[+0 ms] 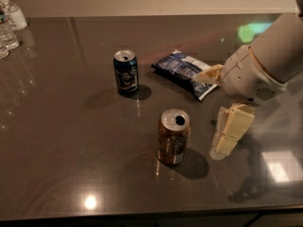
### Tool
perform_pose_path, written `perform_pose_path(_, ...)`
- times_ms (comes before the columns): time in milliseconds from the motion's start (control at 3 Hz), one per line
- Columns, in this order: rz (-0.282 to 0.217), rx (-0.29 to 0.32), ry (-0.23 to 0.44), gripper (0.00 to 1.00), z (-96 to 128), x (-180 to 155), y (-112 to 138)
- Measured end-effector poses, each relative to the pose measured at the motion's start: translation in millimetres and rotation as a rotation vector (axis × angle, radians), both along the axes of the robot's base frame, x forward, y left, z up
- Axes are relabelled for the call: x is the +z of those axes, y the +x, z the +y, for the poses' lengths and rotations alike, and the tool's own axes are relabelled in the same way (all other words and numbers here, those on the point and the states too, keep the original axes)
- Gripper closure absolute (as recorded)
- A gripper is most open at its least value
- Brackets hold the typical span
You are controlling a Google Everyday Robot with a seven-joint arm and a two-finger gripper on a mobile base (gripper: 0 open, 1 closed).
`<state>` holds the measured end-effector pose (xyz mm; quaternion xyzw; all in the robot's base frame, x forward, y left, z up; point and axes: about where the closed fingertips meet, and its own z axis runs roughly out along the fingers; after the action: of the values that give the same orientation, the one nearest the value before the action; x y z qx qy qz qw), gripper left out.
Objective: Move orange can near pepsi can
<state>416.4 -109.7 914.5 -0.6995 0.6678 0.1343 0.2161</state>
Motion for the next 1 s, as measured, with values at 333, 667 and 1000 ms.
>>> perform_pose_path(333,0.027,0.051,0.041,0.00,27.0,-15.1,-10.6)
perform_pose_path(667,0.048,0.066,0.065,0.00,42.4,-21.7,-16.5)
perform_pose_path(1000,0.062,0.082,0.094,0.06,53.3,-20.9,-21.2)
